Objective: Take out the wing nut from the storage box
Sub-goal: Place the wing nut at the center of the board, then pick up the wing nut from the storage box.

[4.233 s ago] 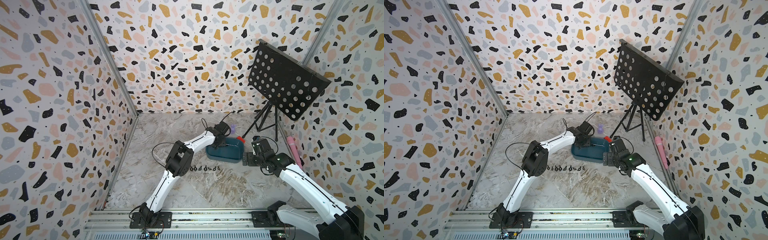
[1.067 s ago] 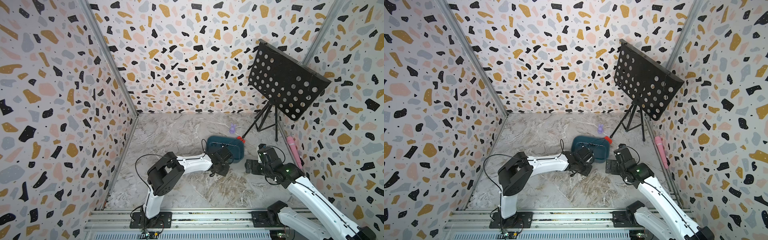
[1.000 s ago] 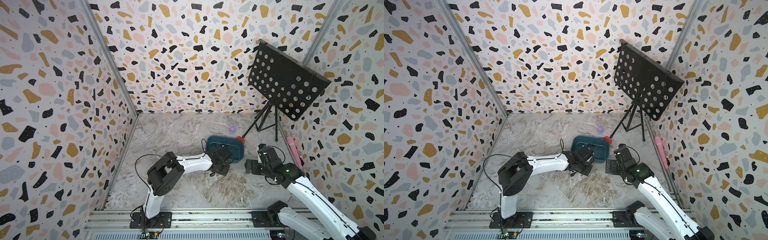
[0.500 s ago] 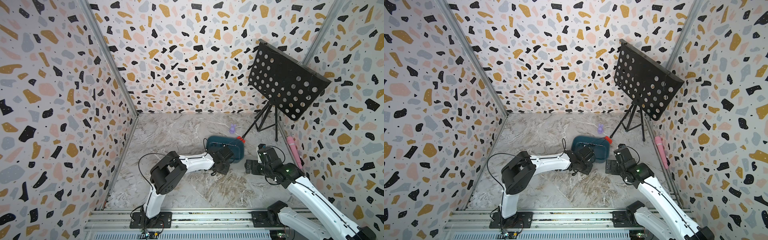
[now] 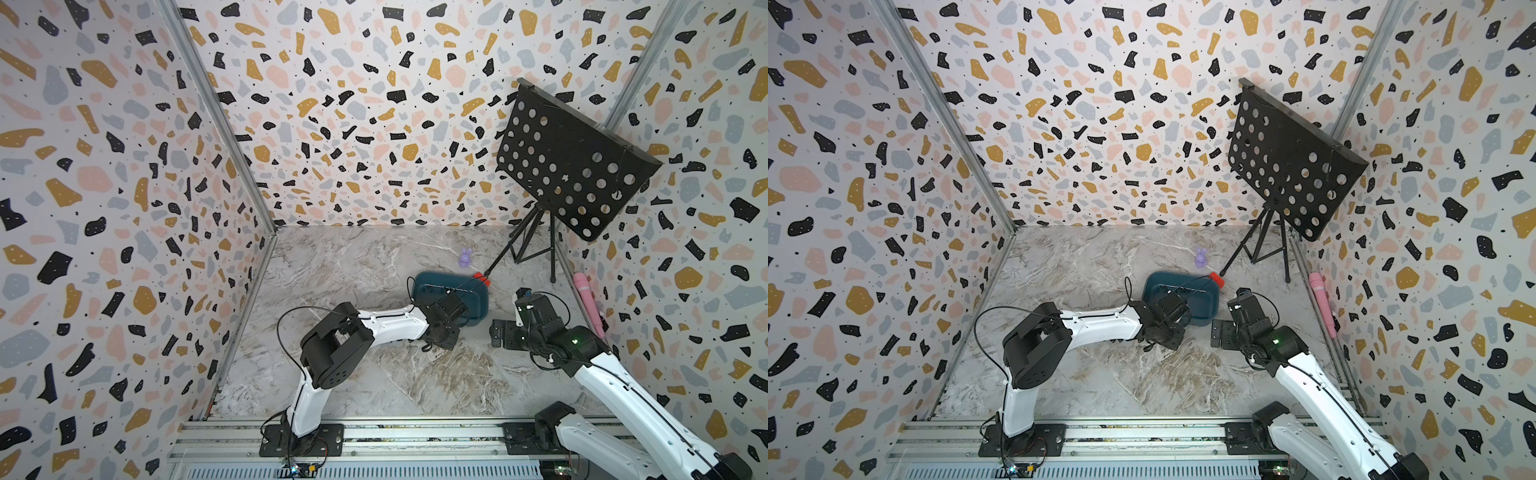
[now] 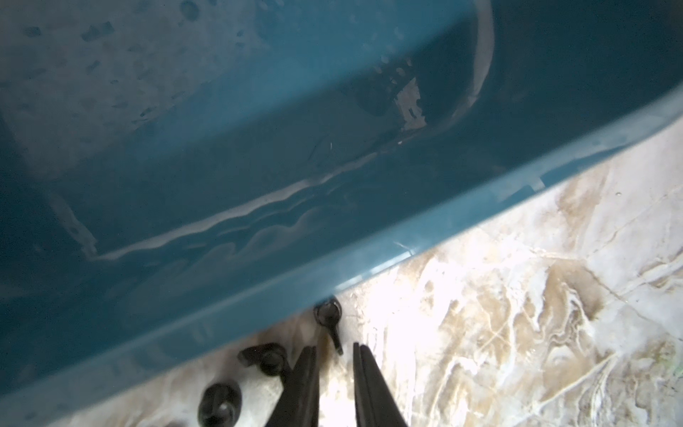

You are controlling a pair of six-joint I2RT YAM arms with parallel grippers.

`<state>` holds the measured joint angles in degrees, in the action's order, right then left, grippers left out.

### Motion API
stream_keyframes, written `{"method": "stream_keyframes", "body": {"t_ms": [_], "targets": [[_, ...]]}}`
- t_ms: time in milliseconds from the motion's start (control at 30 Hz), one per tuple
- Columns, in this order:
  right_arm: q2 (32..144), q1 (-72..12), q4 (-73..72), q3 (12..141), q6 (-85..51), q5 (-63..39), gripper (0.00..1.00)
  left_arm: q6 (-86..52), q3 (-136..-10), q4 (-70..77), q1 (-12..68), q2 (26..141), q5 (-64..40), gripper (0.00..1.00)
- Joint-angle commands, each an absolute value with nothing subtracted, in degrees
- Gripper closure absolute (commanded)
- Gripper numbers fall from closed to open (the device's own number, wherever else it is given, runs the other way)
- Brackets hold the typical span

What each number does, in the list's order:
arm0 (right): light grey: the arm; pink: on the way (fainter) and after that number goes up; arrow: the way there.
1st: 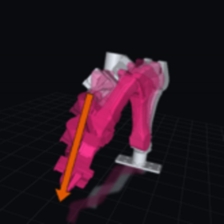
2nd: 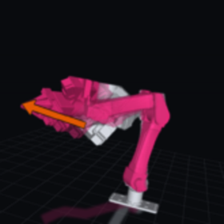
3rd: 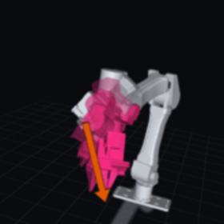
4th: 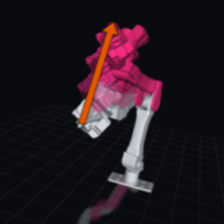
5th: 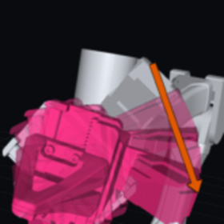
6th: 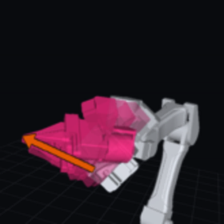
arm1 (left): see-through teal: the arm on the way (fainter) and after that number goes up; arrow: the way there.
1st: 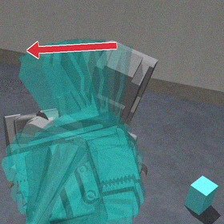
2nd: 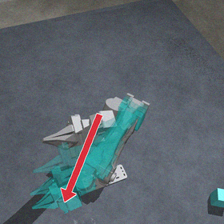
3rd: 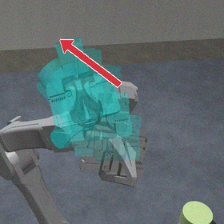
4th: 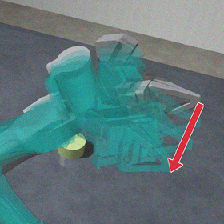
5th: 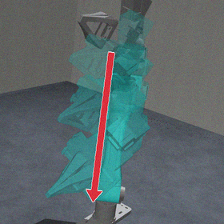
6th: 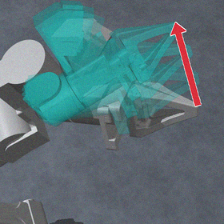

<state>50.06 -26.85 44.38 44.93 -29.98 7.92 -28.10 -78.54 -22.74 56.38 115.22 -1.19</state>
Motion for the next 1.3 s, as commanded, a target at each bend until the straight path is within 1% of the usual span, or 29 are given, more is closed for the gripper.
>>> {"method": "stream_keyframes", "body": {"t_ms": [0,167,367,433,533,567,600,667,733,800,867,1067,1133,1200,1267], "targets": [[49.6,-26.7,45.6,45.3,-29.7,9.0,0.0,-28.0,-80.8,-24.0,56.4,111.2,-0.9,0.77],[50.3,-26.7,44.9,46.9,-29.3,8.7,0.0,-27.1,-83.6,-27.6,54.7,106.0,0.6,0.73],[54.2,-26.7,42.4,50.2,-28.0,7.1,0.0,-26.9,-84.6,-29.9,49.7,99.7,-0.2,0.54],[56.2,-26.7,41.5,51.7,-27.1,6.4,0.0,-26.8,-84.2,-30.5,47.7,97.8,-0.7,0.43],[59.3,-26.7,40.0,53.5,-26.2,5.4,0.0,-26.9,-83.4,-31.5,44.8,95.4,-2.2,0.33],[60.3,-26.7,39.3,54.0,-25.9,4.8,0.0,-27.0,-83.0,-31.8,43.7,94.6,-2.6,0.27],[61.2,-26.7,38.5,54.4,-25.8,4.3,0.0,-27.2,-82.5,-31.9,42.8,93.8,-3.0,0.26],[63.6,-26.7,37.4,55.5,-25.7,3.8,0.0,-27.7,-81.2,-32.1,40.9,92.3,-3.1,0.1],[66.2,-26.6,36.3,56.7,-25.3,2.9,0.0,-28.5,-80.3,-32.8,38.8,91.1,-3.2,0.0],[69.1,-26.6,35.3,57.8,-24.9,1.9,0.0,-28.9,-79.2,-33.0,37.1,90.1,-3.6,0.0],[72.0,-26.7,33.7,59.1,-24.3,0.3,0.03,-29.4,-78.0,-33.3,35.6,88.8,-3.2,0.0],[81.8,-27.1,29.9,63.8,-22.6,-3.0,0.18,-30.2,-74.2,-33.7,31.0,84.4,-2.1,0.0],[85.8,-27.6,29.4,66.3,-21.3,-3.8,0.27,-29.7,-73.4,-33.7,29.6,83.5,-2.2,0.0],[89.4,-28.2,29.2,69.0,-20.1,-3.8,0.32,-29.0,-72.8,-33.9,28.7,83.0,-2.4,0.0],[93.2,-28.5,28.7,71.4,-19.1,-4.2,0.38,-28.7,-72.3,-34.1,27.9,82.5,-2.2,0.0]]}}
